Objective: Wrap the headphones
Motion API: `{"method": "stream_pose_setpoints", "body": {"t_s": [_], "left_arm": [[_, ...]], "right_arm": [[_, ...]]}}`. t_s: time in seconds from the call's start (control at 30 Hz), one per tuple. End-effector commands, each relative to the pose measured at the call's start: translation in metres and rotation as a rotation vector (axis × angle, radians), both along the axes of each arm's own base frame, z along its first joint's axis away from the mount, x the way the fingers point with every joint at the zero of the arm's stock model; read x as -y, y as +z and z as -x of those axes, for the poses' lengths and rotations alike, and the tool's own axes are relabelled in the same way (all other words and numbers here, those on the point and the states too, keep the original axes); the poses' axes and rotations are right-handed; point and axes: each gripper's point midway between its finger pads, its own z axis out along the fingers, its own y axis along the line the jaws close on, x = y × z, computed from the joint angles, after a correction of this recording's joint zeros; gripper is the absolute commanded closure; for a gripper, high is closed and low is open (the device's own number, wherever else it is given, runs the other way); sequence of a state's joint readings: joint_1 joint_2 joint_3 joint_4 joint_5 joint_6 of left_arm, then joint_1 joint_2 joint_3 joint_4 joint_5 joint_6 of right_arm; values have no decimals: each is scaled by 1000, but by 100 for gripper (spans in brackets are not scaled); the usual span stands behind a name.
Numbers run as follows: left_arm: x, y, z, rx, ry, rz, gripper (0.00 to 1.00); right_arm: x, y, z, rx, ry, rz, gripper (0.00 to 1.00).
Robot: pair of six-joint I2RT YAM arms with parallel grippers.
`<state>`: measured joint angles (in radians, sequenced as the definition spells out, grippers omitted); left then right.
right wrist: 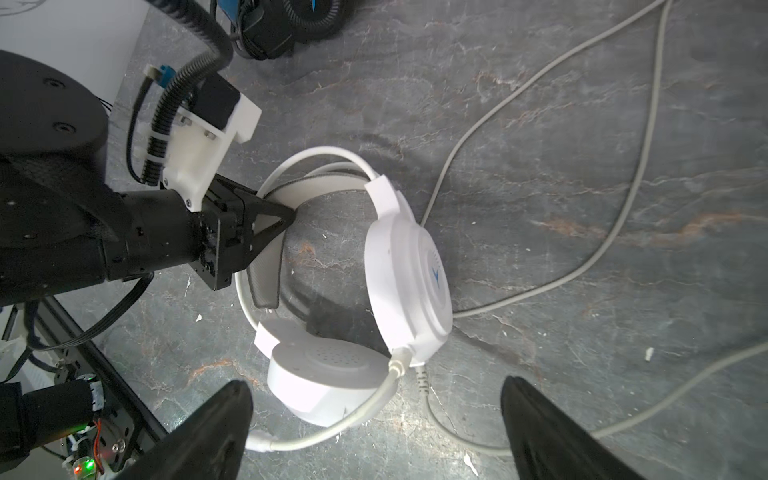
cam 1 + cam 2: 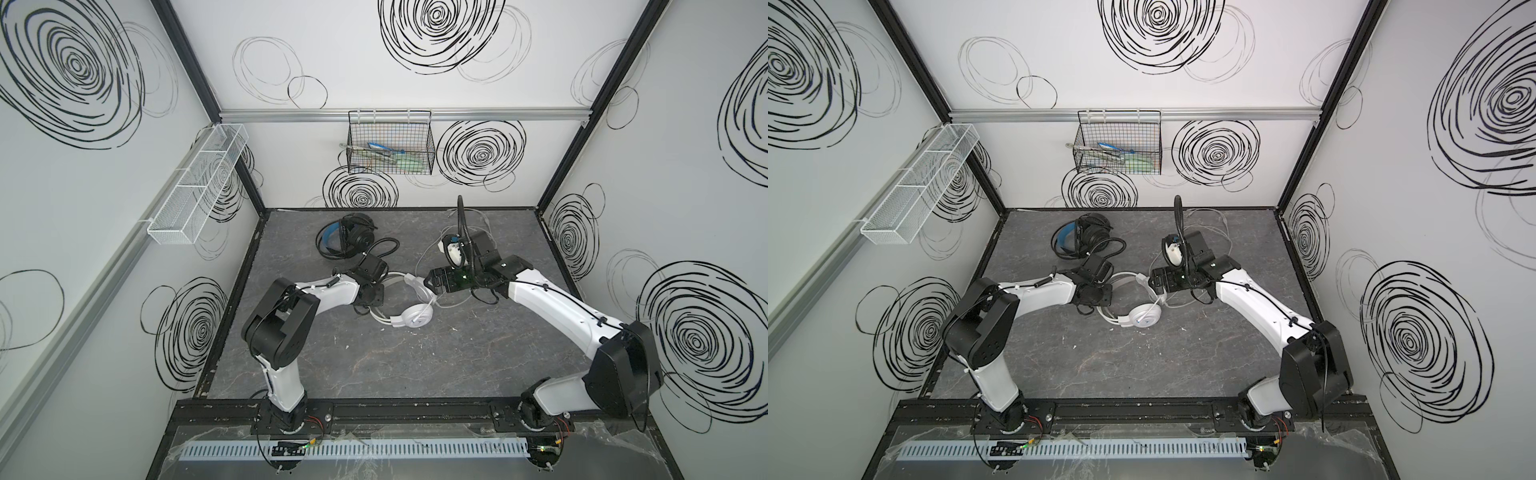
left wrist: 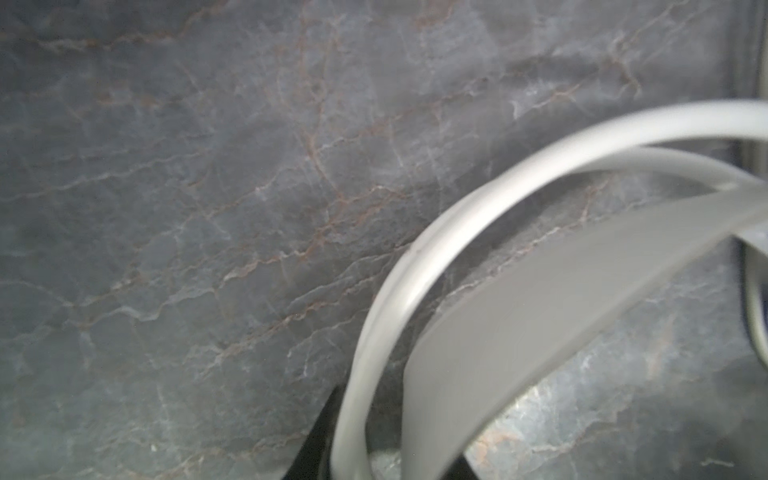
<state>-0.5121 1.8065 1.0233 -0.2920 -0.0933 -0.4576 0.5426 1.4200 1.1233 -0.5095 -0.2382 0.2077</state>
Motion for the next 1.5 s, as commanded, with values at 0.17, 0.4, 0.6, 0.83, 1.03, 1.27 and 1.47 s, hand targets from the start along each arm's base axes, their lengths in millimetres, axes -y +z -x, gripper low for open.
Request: {"method": "stream_pose_setpoints", "body": {"t_s": [0.17, 0.4, 0.6, 0.83, 1.03, 1.27, 1.47], "left_arm": [[-6, 33, -21, 90, -55, -92, 100], [-9, 114, -39, 233, -107, -124, 100], [-25, 212, -48, 382, -95, -111, 100], [-39, 294, -42, 545, -91, -3, 100], [-54, 323, -35, 602, -54, 59, 100], [-50, 328, -34, 604, -42, 161, 100], [-43, 335, -35, 616, -57, 208, 100]], "right_arm": [[21, 34, -9, 147, -18, -9, 3], [19, 85, 10, 379, 57, -172, 3], [23, 111, 41, 490, 110, -290, 3], [32, 106, 46, 504, 131, -274, 3], [25, 114, 48, 541, 224, -283, 3], [17, 104, 42, 564, 304, -207, 3], [8, 89, 31, 552, 321, -178, 1]]}}
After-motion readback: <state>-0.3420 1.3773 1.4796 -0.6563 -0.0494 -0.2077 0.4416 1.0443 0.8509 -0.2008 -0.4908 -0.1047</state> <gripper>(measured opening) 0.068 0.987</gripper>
